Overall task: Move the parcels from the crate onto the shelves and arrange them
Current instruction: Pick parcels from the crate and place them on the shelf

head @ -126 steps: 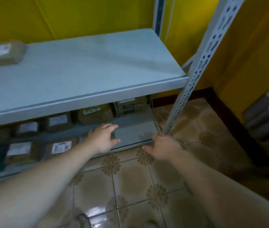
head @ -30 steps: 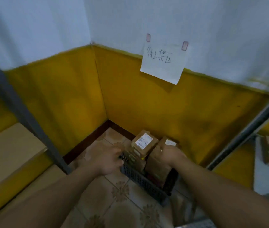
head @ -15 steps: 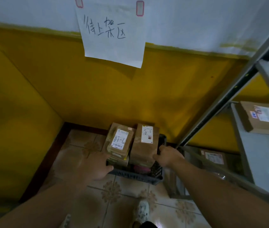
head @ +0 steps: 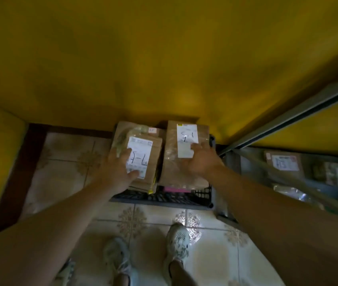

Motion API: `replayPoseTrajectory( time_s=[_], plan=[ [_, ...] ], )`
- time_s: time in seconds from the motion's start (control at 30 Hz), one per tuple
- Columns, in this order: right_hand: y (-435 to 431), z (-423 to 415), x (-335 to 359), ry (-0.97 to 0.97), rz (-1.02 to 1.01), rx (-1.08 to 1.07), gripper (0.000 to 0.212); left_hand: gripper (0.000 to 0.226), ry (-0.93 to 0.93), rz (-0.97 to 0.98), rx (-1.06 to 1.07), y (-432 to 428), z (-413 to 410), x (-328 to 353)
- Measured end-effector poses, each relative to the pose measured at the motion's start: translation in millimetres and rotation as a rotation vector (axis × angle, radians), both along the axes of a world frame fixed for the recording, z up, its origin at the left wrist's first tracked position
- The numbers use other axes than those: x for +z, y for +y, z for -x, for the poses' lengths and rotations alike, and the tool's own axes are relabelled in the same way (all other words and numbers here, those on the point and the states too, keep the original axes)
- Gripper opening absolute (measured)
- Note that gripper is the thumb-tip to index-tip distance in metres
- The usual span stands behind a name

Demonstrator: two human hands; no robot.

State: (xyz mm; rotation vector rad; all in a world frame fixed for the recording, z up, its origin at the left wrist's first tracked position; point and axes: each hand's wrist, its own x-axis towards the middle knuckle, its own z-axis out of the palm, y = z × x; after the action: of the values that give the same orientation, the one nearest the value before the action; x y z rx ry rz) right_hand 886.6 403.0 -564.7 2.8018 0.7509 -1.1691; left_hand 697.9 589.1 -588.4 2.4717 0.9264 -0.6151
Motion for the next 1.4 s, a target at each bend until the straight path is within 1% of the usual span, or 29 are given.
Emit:
replayPoseTrajectory(
  time_s=[0.1,0.17,0.27,0.37,0.43,0.47,0.5,0.6,0.67,0.73,0.83,0.87,0.93,1.0,1.07,1.2,1.27,1.33,1.4],
  plan=[
    [4,4,-28,-0.032,0.002,-0.105,0.103,0.090,-0.014,0.064,0.065,1,-3,-31],
    [5,7,-41,-0.020,0.041,-0.145,0.112,0.092,0.005,0.080,0.027,2,0,-46],
    [2,10,-63,0.040,0.029,-0.248,0.123,0.088,-0.129,0.147,0.068,2,5,-63],
    [-3,11,-76,0.036,-0.044,-0.302,0.130,0.080,-0.320,0.317,0.242,7,3,-70],
    [-8,10,-80,0.018,-0.100,-0.326,0.129,0.074,-0.399,0.445,0.404,8,-2,-67],
    [-10,10,-82,0.009,-0.136,-0.348,0.128,0.075,-0.400,0.480,0.442,6,-4,-65],
    [-13,10,-84,0.000,-0.176,-0.384,0.127,0.080,-0.386,0.499,0.445,5,-7,-63],
    [-17,9,-88,0.002,-0.257,-0.470,0.120,0.104,-0.360,0.561,0.416,-3,-11,-59],
    [-20,6,-88,0.005,-0.297,-0.495,0.111,0.106,-0.364,0.557,0.424,-5,-10,-60],
    [-24,1,-88,0.016,-0.363,-0.588,0.108,0.100,-0.403,0.576,0.464,-5,-10,-60],
    [-31,-5,-93,0.022,-0.435,-0.743,0.111,0.092,-0.438,0.648,0.612,-3,-8,-66],
    [-32,-5,-94,0.035,-0.423,-0.751,0.109,0.092,-0.444,0.676,0.635,-2,-6,-70],
    [-31,-2,-96,0.076,-0.401,-0.745,0.109,0.093,-0.437,0.716,0.616,-1,-6,-73],
    [-29,1,-97,0.110,-0.398,-0.740,0.117,0.090,-0.438,0.743,0.586,-1,-6,-72],
    [-27,4,-96,0.128,-0.403,-0.724,0.120,0.087,-0.445,0.722,0.575,-1,-6,-70],
    [-26,6,-95,0.127,-0.402,-0.713,0.114,0.081,-0.465,0.705,0.612,6,-1,-68],
    [-26,7,-95,0.116,-0.400,-0.705,0.113,0.073,-0.473,0.721,0.656,6,3,-64],
    [-25,9,-94,0.114,-0.397,-0.698,0.114,0.060,-0.506,0.726,0.698,5,6,-61],
    [-25,10,-94,0.112,-0.418,-0.702,0.115,0.056,-0.535,0.716,0.722,5,11,-58]
  ],
)
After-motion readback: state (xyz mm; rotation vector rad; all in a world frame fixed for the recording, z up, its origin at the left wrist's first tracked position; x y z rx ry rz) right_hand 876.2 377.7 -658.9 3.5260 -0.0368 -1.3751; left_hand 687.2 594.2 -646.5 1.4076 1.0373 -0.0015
